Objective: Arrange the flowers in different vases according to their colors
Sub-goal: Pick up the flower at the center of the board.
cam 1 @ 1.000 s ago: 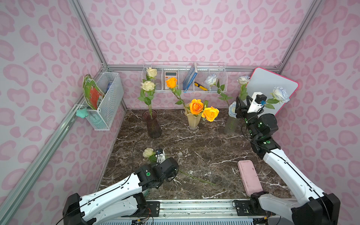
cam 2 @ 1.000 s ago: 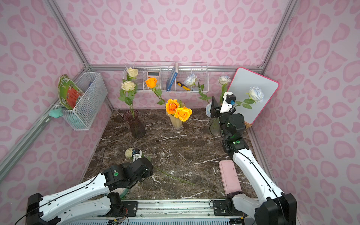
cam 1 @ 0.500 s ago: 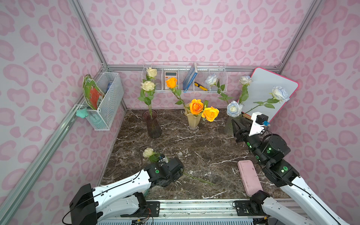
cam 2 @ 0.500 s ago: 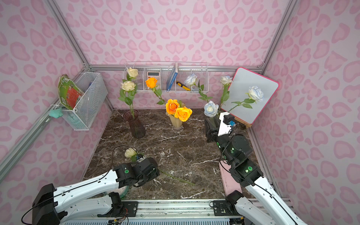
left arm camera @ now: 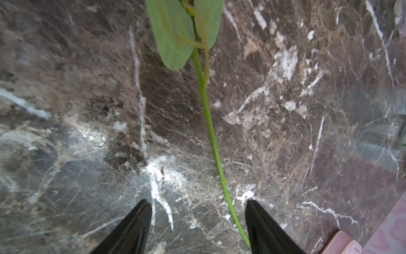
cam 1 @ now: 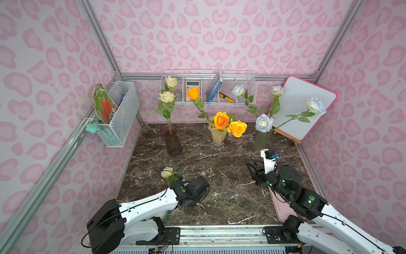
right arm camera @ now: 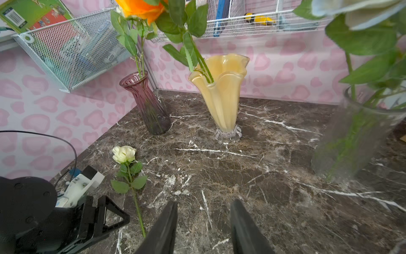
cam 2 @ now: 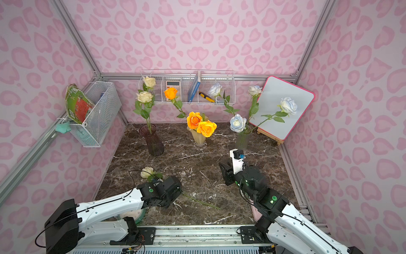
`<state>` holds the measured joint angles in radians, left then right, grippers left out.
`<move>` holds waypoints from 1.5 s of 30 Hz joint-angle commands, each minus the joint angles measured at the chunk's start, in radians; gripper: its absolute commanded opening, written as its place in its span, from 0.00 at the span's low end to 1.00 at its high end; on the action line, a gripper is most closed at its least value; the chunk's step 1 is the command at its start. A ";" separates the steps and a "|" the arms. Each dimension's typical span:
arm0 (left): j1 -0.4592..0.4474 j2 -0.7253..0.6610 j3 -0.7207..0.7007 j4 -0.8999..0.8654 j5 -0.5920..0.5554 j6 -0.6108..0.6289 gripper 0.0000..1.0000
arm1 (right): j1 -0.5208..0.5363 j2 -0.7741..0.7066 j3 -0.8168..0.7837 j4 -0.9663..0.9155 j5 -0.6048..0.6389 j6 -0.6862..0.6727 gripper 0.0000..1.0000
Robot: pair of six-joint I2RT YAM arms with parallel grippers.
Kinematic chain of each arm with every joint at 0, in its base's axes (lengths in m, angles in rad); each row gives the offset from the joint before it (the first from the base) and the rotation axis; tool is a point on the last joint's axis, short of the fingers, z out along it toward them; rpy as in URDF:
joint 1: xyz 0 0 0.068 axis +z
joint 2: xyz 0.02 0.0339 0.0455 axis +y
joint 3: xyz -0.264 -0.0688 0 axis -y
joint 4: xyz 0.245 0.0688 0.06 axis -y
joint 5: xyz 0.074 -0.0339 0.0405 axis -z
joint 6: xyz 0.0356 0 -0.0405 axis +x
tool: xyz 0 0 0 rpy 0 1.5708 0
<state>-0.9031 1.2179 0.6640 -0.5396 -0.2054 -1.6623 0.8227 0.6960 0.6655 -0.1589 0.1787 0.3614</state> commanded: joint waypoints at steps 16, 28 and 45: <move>0.128 0.204 0.063 0.100 0.088 0.064 0.61 | -0.085 0.032 -0.045 0.043 -0.064 -0.027 0.42; 0.147 0.284 0.078 0.130 0.129 0.075 0.41 | -0.115 0.020 -0.064 0.052 -0.077 -0.041 0.41; 0.148 0.273 0.126 0.063 0.136 0.154 0.01 | -0.142 0.013 -0.086 0.067 -0.096 -0.042 0.42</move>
<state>-0.7532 1.5009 0.7574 -0.4549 -0.0692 -1.5620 0.6849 0.7097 0.5812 -0.1150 0.0898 0.3172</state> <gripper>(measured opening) 0.095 0.414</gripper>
